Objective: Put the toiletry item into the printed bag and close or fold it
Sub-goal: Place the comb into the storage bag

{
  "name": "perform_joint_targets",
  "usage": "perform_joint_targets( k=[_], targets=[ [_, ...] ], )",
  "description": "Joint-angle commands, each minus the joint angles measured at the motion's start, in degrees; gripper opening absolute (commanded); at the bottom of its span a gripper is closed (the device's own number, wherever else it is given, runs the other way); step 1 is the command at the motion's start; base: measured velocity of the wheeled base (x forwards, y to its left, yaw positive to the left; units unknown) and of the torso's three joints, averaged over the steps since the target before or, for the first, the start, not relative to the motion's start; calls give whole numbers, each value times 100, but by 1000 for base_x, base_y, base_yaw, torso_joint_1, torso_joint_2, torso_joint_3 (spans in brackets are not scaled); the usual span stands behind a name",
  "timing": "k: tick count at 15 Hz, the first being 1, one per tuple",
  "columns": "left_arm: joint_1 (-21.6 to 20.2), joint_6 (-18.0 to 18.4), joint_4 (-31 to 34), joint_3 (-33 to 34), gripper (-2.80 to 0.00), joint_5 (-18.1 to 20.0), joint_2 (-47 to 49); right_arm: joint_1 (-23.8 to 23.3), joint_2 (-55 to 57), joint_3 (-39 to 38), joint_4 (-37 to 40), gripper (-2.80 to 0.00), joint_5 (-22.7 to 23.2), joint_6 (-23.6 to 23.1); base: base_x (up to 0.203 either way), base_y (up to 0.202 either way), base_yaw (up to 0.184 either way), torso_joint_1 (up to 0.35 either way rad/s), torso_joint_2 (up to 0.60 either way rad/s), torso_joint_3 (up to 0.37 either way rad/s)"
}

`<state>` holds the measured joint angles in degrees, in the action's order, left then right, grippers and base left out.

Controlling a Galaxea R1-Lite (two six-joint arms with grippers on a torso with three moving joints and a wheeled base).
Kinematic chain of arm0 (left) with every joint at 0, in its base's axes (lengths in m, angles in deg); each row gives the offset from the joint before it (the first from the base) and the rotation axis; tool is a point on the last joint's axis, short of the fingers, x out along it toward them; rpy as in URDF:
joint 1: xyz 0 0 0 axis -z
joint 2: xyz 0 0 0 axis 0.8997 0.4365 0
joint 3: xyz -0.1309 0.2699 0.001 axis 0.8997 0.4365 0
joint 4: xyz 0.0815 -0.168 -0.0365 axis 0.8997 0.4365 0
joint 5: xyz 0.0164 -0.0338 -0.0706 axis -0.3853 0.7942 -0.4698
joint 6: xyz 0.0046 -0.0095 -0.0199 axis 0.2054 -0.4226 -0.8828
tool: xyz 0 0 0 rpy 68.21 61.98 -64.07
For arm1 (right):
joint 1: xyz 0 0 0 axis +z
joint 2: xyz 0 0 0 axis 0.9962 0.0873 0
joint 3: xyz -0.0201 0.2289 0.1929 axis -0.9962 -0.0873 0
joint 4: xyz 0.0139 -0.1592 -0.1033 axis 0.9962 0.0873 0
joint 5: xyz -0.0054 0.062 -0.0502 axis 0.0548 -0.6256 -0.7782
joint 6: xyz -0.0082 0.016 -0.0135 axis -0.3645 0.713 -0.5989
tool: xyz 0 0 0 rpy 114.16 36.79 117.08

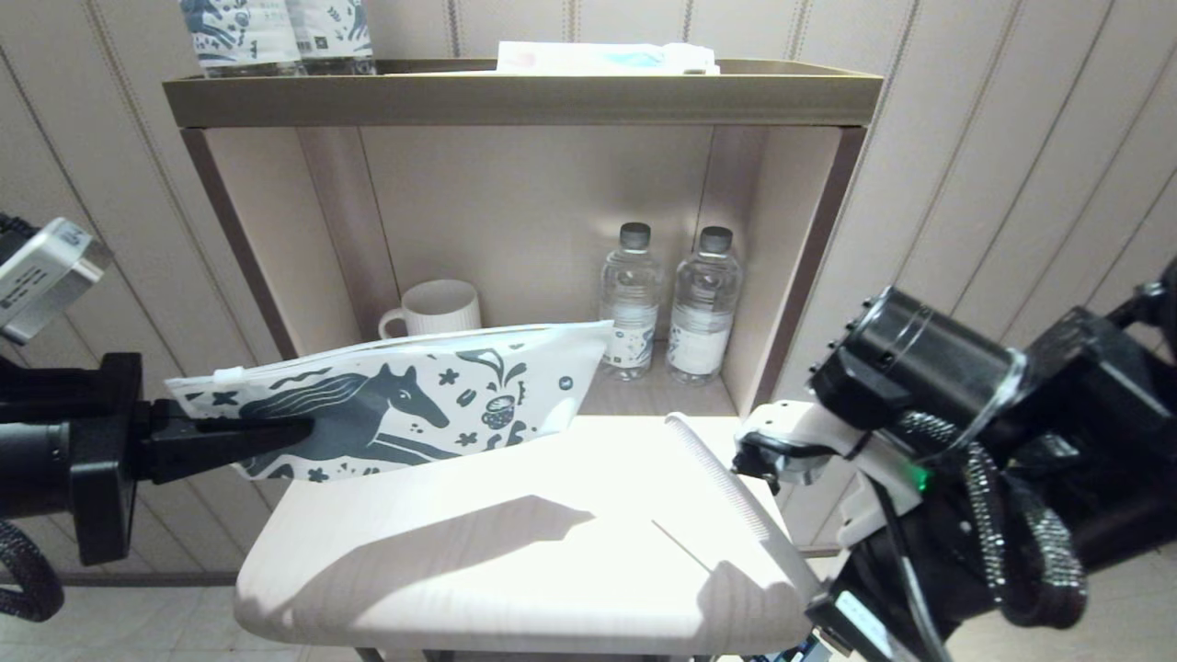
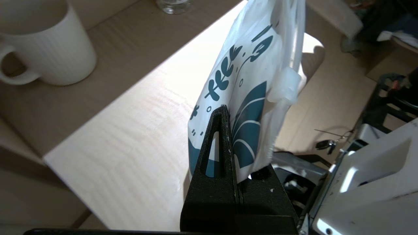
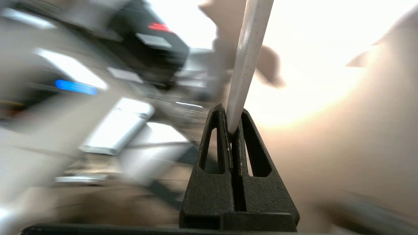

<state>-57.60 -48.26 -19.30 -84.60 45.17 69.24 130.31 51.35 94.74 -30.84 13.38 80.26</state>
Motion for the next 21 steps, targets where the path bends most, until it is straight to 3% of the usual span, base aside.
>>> perform_joint_targets(
  k=[1, 4, 7, 9, 12, 15, 21],
  targets=[
    [138, 61, 131, -321, -280, 45, 490, -24, -303, 388, 321, -280, -933, -648, 0, 0, 0, 0, 0, 0],
    [231, 596, 433, -695, -280, 53, 1031, -38, -148, 1691, 845, -280, -1424, -1425, 0, 0, 0, 0, 0, 0],
    [235, 1603, 1531, -1314, -280, 48, 1408, -8, 352, 3265, 1666, -280, -1663, -1746, 0, 0, 0, 0, 0, 0],
    [372, 2019, 1931, -1633, -280, 15, 1647, 145, 617, 3376, 2067, -280, -1766, -2068, 0, 0, 0, 0, 0, 0],
    [807, 2061, 1960, -2038, -280, -53, 1929, 315, 875, 3351, 2283, -280, -1752, -2157, 0, 0, 0, 0, 0, 0],
    [1245, 2069, 1938, -2239, -280, -65, 2188, 338, 1006, 3240, 2343, -280, -1455, -2151, 0, 0, 0, 0, 0, 0],
    [1458, 2203, 1754, -2091, -280, -50, 2205, 574, 823, 3170, 2734, -280, -1230, -2193, 0, 0, 0, 0, 0, 0]
  ],
)
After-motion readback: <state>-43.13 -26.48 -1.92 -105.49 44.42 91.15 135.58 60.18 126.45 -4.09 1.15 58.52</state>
